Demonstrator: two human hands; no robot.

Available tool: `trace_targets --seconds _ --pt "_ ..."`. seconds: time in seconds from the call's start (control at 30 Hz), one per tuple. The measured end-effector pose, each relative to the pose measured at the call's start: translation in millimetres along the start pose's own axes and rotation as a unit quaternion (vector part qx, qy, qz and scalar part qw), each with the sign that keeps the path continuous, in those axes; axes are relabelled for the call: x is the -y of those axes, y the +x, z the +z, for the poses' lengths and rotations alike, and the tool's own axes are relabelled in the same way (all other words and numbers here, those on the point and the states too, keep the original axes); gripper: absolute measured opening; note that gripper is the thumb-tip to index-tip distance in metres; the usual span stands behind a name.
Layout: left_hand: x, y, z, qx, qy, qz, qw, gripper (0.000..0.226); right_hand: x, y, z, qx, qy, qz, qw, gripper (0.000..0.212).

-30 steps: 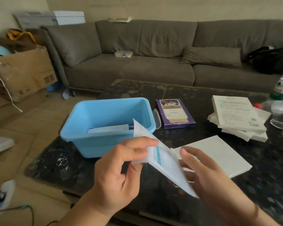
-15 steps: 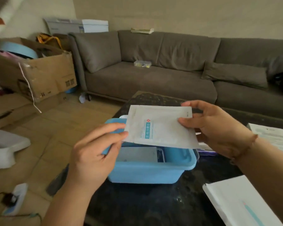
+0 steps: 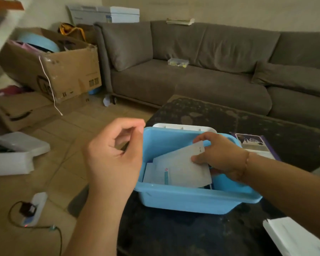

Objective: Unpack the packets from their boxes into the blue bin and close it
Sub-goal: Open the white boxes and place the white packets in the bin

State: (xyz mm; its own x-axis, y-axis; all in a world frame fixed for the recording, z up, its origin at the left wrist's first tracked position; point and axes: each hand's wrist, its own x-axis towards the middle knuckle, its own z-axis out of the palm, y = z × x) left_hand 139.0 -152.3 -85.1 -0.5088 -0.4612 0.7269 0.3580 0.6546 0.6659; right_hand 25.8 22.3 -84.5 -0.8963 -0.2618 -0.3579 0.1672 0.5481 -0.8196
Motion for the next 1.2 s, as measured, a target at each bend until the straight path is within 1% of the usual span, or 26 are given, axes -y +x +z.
trace_targets --seconds 0.17,0.27,0.33,0.4,0.47,0.57,0.6,0.77,0.87,0.9,0.97,1.0,1.07,1.1,1.13,1.17,1.2 --pt "1 -1 3 0.010 -0.018 0.000 1.000 0.021 -3 10 15 0.014 -0.045 0.009 0.999 0.038" --pt "1 -2 2 0.014 -0.020 0.003 1.000 0.020 -4 8 17 0.031 -0.113 0.007 0.993 0.035" --pt "1 -2 0 0.006 -0.025 0.007 1.000 0.020 -3 6 16 0.058 -0.157 0.022 0.986 0.036" --pt "0 -2 -1 -0.012 -0.038 0.013 0.999 0.020 -1 4 13 0.085 -0.210 0.033 0.973 0.039" --pt "-1 -2 -2 -0.025 -0.043 0.020 0.999 0.019 1 4 9 0.095 -0.279 0.024 0.955 0.039" --pt "1 -2 -3 -0.030 -0.045 0.022 0.998 0.017 0 7 5 0.091 -0.358 -0.001 0.929 0.026" --pt "1 -2 -3 -0.031 -0.045 0.022 0.998 0.017 -1 9 5 0.090 -0.368 -0.005 0.925 0.027" --pt "-3 -3 1 -0.031 -0.067 0.013 0.997 0.019 0 10 11 0.124 -0.403 -0.022 0.906 0.053" --pt "-4 -3 4 -0.024 -0.074 0.020 0.997 0.017 1 8 10 0.147 -0.410 -0.034 0.899 0.058" --pt "-4 -3 5 -0.022 -0.077 0.025 0.996 0.017 1 7 8 0.143 -0.412 -0.036 0.899 0.058" --pt "-6 -4 8 -0.020 -0.086 0.033 0.996 0.017 3 -1 0 0.100 -0.406 -0.065 0.906 0.053" --pt "-7 -4 9 -0.018 -0.088 0.038 0.995 0.017 4 -9 -8 0.060 -0.391 -0.098 0.913 0.050" --pt "-10 -6 11 -0.013 -0.093 0.047 0.994 0.014 1 -42 -30 -0.035 -0.315 -0.194 0.928 0.043" --pt "-12 -7 12 -0.008 -0.098 0.049 0.994 0.013 -4 -66 -40 -0.093 -0.258 -0.255 0.927 0.037" --pt "-15 -10 14 0.001 -0.102 0.049 0.994 0.011 -17 -89 -50 -0.154 -0.203 -0.311 0.916 0.031" --pt "-18 -13 16 0.012 -0.102 0.052 0.993 0.010 -37 -113 -57 -0.208 -0.165 -0.346 0.900 0.024" --pt "-21 -17 18 0.025 -0.100 0.058 0.993 0.010 -59 -136 -59 -0.250 -0.140 -0.360 0.888 0.017"
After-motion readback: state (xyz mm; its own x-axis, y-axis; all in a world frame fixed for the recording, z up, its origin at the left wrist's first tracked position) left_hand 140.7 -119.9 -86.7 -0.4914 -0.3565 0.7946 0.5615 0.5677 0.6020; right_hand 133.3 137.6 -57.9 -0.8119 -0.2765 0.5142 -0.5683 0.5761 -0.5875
